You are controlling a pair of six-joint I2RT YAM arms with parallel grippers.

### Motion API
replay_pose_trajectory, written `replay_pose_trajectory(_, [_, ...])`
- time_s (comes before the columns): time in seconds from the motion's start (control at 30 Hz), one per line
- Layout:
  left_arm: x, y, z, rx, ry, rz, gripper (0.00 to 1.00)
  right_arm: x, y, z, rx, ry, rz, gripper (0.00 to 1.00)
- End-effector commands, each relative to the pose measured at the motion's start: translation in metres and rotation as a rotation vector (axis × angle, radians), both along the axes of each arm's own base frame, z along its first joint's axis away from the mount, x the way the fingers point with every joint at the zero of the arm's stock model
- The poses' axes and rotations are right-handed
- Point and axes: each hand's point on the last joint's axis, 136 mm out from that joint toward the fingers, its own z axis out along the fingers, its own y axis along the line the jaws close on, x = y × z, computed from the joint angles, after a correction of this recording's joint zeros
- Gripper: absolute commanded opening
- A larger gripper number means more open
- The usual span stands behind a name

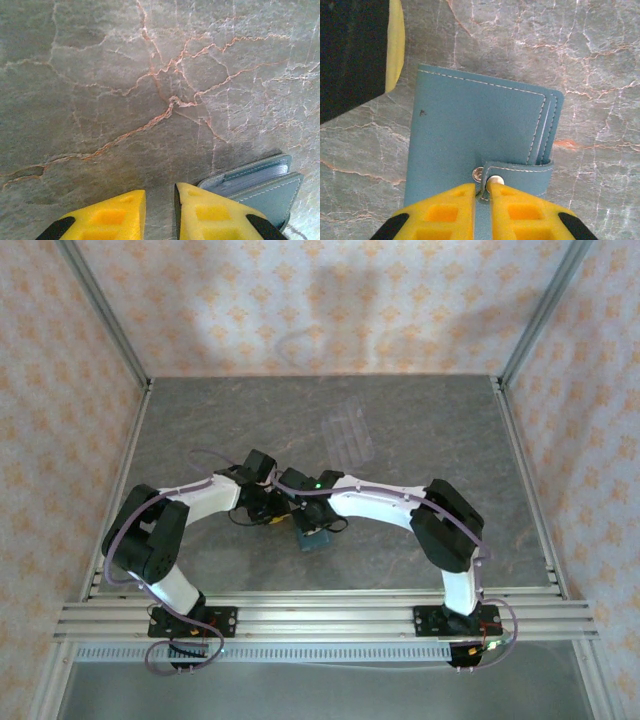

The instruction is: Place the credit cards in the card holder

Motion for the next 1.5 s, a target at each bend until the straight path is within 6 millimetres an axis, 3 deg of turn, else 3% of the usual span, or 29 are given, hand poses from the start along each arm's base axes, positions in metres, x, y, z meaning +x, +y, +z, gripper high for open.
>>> replay_pose_trajectory(0.0, [0.001,0.001,0.006,-0.021,-0.027,-0.01,0.22,0.002,-0.004,-0.001,-0.056,-0.02,0.008,0.14])
replay_pose_trajectory(0.3, [0.0,-0.001,0.007,-0.03,-0.032,-0.03,0.22,0.003,0.0,-0.004,-0.052,-0.008,0.01,0.09])
replay_pose_trajectory(0.43, [-0.005,-0.002,0.009,-0.045,-0.034,-0.042,0.22,0.002,0.002,-0.003,-0.031,0.001,0.008,0.0])
replay_pose_trajectory(0.87, [-0.036,-0.006,0.007,-0.146,-0.021,-0.042,0.23,0.003,0.004,0.01,0.195,0.067,-0.067,0.0])
replay_pose_trajectory(1.23, [-0.031,-0.018,0.002,-0.211,-0.021,-0.039,0.19,0.003,0.019,0.017,0.386,0.142,-0.101,0.0])
replay_pose_trajectory(1.47, [-0.028,-0.02,-0.002,-0.196,-0.02,-0.043,0.16,0.004,0.017,0.016,0.439,0.18,-0.127,0.0])
